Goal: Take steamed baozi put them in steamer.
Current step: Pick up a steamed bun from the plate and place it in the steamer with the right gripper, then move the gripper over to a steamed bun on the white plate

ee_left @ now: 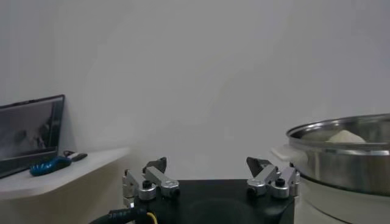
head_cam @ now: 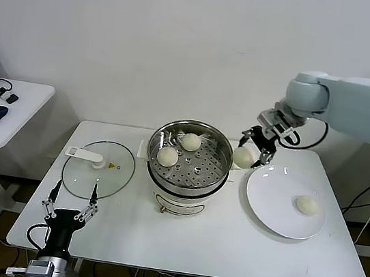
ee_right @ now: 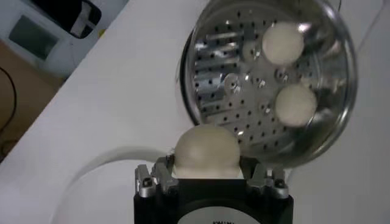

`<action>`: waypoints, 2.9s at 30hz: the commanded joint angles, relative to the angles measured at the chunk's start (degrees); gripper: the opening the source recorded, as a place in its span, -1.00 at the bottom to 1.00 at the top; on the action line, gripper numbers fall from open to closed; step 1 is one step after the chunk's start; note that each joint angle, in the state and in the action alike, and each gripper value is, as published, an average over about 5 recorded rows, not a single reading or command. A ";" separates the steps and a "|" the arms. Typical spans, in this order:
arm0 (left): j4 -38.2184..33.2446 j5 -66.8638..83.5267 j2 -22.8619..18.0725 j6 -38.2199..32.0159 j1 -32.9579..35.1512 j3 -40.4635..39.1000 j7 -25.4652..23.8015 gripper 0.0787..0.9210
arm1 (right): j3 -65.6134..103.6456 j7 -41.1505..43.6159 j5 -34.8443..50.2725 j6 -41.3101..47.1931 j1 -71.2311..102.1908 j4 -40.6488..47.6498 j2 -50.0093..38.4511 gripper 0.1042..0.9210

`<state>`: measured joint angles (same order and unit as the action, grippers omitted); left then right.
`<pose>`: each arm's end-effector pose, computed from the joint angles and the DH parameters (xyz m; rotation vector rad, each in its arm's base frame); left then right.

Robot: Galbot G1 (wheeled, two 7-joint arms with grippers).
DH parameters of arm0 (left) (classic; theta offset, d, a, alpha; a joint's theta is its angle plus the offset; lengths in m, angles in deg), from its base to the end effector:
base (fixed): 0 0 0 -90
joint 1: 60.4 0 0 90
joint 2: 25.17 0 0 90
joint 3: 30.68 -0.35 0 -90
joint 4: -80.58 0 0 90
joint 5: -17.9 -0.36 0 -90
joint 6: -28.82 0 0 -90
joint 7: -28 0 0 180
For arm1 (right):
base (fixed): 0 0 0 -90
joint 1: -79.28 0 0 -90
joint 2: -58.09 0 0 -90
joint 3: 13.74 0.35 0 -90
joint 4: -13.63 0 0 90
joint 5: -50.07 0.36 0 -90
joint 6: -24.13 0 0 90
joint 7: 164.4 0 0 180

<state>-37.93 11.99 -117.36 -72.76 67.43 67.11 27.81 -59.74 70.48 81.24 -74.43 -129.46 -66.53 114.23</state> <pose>0.1374 0.0360 -0.3341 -0.1671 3.0982 0.2441 0.5427 -0.0247 0.0066 1.6985 -1.0917 1.7830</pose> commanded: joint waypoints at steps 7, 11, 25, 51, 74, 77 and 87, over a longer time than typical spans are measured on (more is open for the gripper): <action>0.21 0.11 -2.81 0.15 -0.08 0.49 0.04 0.77 | 4.30 -5.56 -11.38 -19.26 3.44 0.99 11.81 0.47; 0.25 -0.02 -2.81 0.08 0.08 0.46 0.08 0.77 | 4.72 -8.16 -15.81 -22.50 5.75 2.15 13.59 0.47; 0.81 0.11 -2.81 -0.19 -0.05 0.52 0.56 0.77 | 3.99 -10.22 -23.81 -28.61 10.94 6.63 16.11 0.47; 1.15 1.09 -2.81 -0.38 -0.51 0.94 0.48 0.77 | 3.83 -8.39 -22.22 -28.29 14.47 12.20 20.85 0.50; 0.40 1.15 -2.81 -0.12 -0.52 0.71 0.32 0.77 | -0.11 -0.23 -10.68 -26.63 5.74 10.95 16.17 0.76; 0.29 1.09 -2.81 -0.08 -0.43 0.43 0.30 0.77 | -1.60 1.03 -6.88 -21.33 3.71 9.51 13.62 0.76; 0.07 1.15 -2.81 -0.17 -0.28 -0.10 0.22 0.77 | -9.63 -0.55 -0.74 -1.14 0.11 7.64 6.55 0.76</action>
<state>-37.88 13.12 -117.36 -72.88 67.15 67.10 28.10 -62.76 69.21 73.78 -92.03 -125.27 -57.53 127.18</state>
